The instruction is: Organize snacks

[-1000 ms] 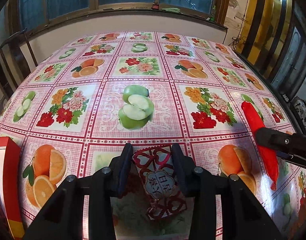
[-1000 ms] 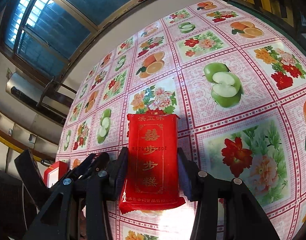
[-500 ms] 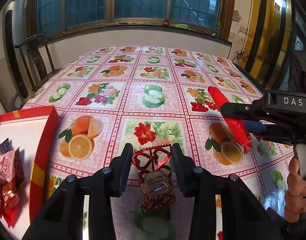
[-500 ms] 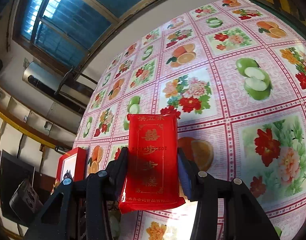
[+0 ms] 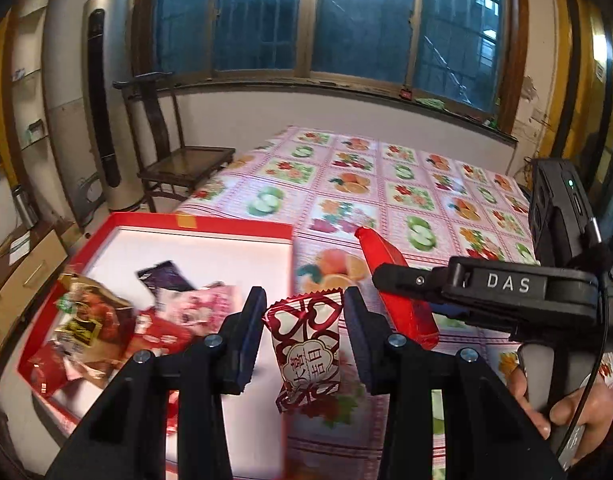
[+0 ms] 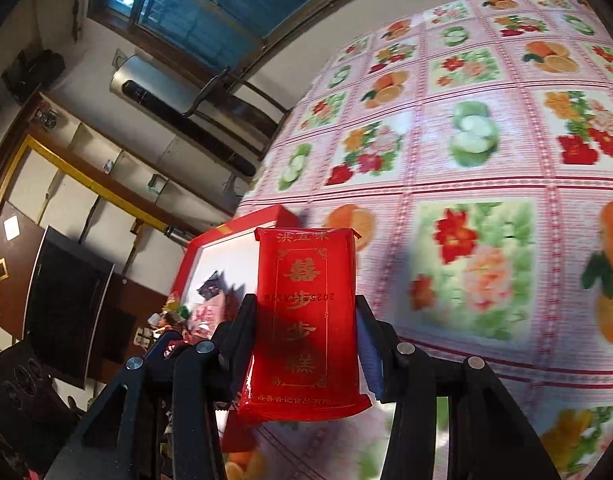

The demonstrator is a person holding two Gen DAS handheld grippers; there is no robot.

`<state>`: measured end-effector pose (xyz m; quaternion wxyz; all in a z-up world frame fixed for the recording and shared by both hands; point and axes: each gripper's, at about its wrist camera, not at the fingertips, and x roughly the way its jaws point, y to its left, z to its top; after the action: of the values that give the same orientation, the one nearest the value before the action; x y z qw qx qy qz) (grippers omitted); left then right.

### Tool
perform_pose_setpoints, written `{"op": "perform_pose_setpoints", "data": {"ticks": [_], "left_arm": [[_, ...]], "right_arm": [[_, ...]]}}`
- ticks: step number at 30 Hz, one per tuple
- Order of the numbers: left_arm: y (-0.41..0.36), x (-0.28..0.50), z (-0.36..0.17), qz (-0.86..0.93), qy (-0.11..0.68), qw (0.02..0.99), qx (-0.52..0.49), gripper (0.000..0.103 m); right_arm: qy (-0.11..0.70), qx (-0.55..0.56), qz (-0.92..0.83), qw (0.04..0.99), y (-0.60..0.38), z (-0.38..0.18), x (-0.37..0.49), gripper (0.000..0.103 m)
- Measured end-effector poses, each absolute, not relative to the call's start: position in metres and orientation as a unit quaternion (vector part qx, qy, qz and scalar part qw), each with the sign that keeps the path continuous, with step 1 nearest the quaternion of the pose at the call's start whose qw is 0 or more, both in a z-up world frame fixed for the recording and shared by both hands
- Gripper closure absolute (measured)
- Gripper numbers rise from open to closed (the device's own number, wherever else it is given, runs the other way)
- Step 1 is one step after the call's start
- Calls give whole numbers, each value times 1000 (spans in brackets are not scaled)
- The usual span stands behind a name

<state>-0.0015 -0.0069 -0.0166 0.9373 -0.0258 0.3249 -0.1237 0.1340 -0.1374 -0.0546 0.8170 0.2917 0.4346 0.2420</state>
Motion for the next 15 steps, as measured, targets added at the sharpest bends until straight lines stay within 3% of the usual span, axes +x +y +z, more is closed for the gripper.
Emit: {"op": "perform_pose_setpoints", "data": {"ticks": [6, 9, 10, 11, 12, 15], "left_arm": [[77, 23, -31, -18, 348, 935, -70, 63], [95, 27, -42, 30, 355, 931, -74, 57], [97, 27, -44, 43, 355, 931, -71, 47], [98, 26, -45, 58, 354, 931, -66, 31], [98, 24, -46, 75, 351, 931, -59, 24], [88, 17, -38, 95, 329, 939, -31, 18]], "right_arm": [[433, 284, 285, 807, -49, -58, 152, 53], [432, 290, 310, 796, -18, -60, 155, 49], [433, 291, 322, 790, -12, -60, 155, 49], [432, 290, 329, 788, -8, -59, 154, 48], [425, 287, 327, 793, -9, -56, 153, 46], [386, 285, 307, 822, -33, -43, 145, 36]]}}
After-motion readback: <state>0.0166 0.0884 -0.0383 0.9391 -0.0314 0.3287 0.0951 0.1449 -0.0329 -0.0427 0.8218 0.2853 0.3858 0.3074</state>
